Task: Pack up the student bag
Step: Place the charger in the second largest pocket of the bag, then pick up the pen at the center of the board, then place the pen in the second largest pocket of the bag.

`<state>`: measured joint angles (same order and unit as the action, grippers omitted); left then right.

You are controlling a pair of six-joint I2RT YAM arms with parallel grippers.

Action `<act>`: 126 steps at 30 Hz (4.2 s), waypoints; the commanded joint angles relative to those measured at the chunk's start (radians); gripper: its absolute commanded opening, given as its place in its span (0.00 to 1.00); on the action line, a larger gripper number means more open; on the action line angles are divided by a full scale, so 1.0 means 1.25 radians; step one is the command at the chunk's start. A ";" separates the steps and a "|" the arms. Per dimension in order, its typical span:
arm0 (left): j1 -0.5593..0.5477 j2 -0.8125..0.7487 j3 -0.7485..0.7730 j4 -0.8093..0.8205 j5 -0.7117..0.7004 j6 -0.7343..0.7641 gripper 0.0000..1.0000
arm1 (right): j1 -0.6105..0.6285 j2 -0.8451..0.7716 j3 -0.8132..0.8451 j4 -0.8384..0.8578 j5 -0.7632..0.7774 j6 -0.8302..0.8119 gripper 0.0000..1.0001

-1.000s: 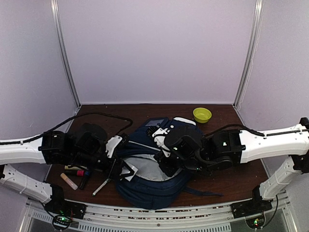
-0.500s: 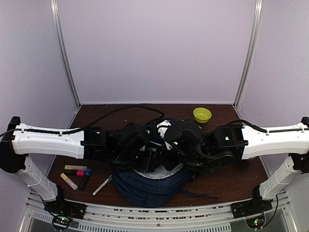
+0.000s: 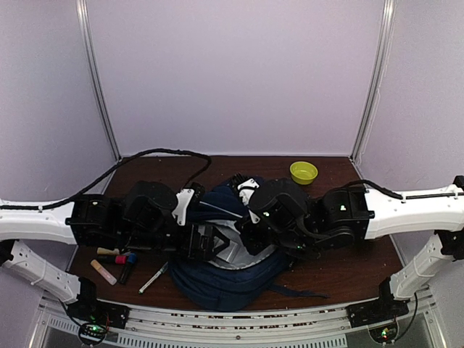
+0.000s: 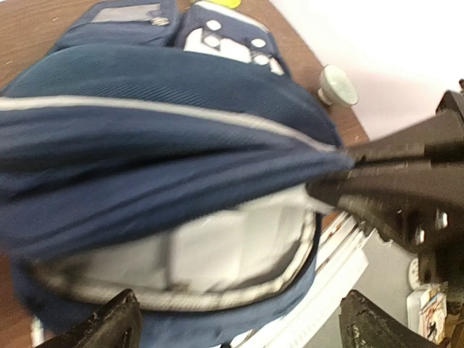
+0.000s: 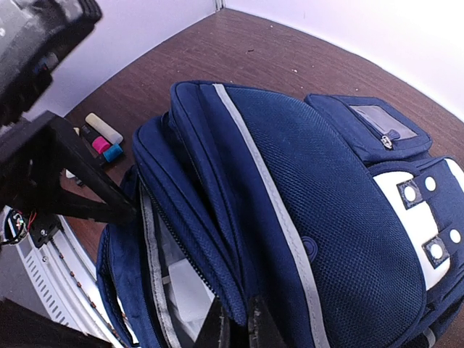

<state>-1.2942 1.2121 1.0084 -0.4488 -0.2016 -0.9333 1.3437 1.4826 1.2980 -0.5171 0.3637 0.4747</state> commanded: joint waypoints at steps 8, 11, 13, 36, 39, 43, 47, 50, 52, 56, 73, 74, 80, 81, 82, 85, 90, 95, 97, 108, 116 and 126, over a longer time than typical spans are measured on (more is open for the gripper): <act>0.024 -0.195 -0.033 -0.570 -0.228 -0.227 0.95 | -0.012 -0.040 -0.059 0.068 0.081 0.048 0.00; 0.042 -0.208 -0.081 -0.655 -0.225 -0.300 0.89 | -0.025 -0.047 -0.090 0.115 0.021 0.051 0.00; 0.044 -0.213 -0.106 -0.663 -0.206 -0.304 0.88 | -0.030 -0.044 -0.098 0.129 -0.014 0.051 0.00; 0.117 0.008 -0.338 -0.270 -0.010 -0.064 0.63 | -0.043 -0.036 -0.114 0.157 -0.078 0.062 0.00; 0.116 0.057 -0.339 -0.258 -0.013 -0.067 0.58 | -0.043 -0.033 -0.117 0.161 -0.081 0.067 0.00; 0.119 0.065 -0.378 -0.210 0.009 -0.076 0.37 | -0.043 -0.031 -0.116 0.156 -0.079 0.068 0.00; 0.132 0.051 -0.425 -0.165 0.024 -0.082 0.13 | -0.043 -0.030 -0.115 0.154 -0.074 0.066 0.00; 0.139 0.031 -0.422 -0.204 0.004 -0.105 0.06 | -0.043 -0.026 -0.106 0.148 -0.071 0.061 0.00; 0.139 0.002 -0.395 -0.278 -0.026 -0.124 0.04 | -0.044 -0.021 -0.100 0.143 -0.070 0.060 0.00; 0.139 -0.090 -0.338 -0.386 -0.099 -0.143 0.01 | -0.044 -0.007 -0.077 0.127 -0.063 0.061 0.00; 0.018 -0.253 -0.184 -0.209 0.088 0.161 0.00 | -0.047 0.024 0.038 0.025 0.029 0.072 0.00; 0.017 -0.254 -0.187 -0.182 0.104 0.164 0.00 | -0.047 0.024 0.047 0.020 0.028 0.069 0.00; 0.017 -0.161 -0.145 -0.132 0.131 0.187 0.00 | -0.047 0.010 0.057 0.010 0.027 0.063 0.00; 0.017 -0.136 -0.127 -0.129 0.116 0.180 0.00 | -0.047 0.007 0.054 0.011 0.026 0.062 0.00; 0.018 -0.110 -0.105 -0.124 0.100 0.167 0.00 | -0.047 0.003 0.051 0.011 0.025 0.062 0.00; 0.025 -0.016 -0.033 -0.088 0.067 0.101 0.00 | -0.047 -0.010 0.042 0.016 0.024 0.061 0.00; 0.043 0.165 0.133 -0.062 0.089 -0.002 0.00 | -0.047 -0.040 0.021 0.038 0.017 0.065 0.00; 0.058 0.304 0.252 -0.056 0.109 -0.045 0.00 | -0.048 -0.059 0.012 0.039 0.000 0.052 0.00; 0.061 0.318 0.266 -0.043 0.080 -0.067 0.00 | -0.047 -0.071 0.002 0.042 -0.008 0.049 0.00; 0.063 0.350 0.233 0.095 -0.032 -0.094 0.57 | -0.048 -0.152 -0.064 0.027 0.079 0.008 0.00; 0.020 0.239 0.210 0.070 0.012 0.029 0.92 | -0.060 -0.150 -0.081 0.012 0.088 0.019 0.00; -0.003 0.017 0.085 -0.471 -0.217 -0.149 0.88 | -0.070 -0.139 -0.094 0.031 0.090 0.023 0.00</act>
<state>-1.3033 1.2839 1.1675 -0.6567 -0.3210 -0.9848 1.2732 1.3331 1.1965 -0.5060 0.4114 0.4892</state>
